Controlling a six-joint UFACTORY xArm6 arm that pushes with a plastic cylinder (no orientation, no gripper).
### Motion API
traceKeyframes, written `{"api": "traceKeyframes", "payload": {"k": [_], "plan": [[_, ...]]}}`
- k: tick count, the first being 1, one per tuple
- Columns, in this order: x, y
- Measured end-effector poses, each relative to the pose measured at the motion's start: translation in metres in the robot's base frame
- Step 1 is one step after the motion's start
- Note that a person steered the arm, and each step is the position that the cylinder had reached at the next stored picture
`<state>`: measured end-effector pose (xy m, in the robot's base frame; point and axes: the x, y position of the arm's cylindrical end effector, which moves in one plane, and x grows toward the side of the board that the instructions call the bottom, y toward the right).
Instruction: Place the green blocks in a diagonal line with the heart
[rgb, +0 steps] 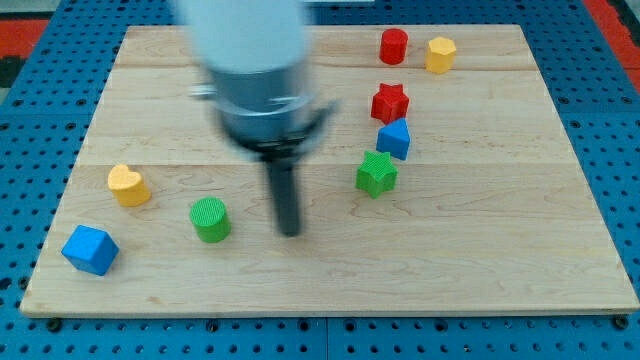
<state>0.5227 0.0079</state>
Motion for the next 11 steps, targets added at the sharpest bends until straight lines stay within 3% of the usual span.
{"api": "traceKeyframes", "payload": {"k": [1, 2, 3, 4, 5, 6, 8, 9, 10, 11], "plan": [[-0.028, 0.129], [-0.043, 0.103], [-0.046, -0.016], [-0.056, 0.012], [-0.094, 0.026], [-0.101, -0.044], [-0.187, -0.046], [-0.154, -0.116], [-0.133, -0.118], [-0.171, -0.097]]}}
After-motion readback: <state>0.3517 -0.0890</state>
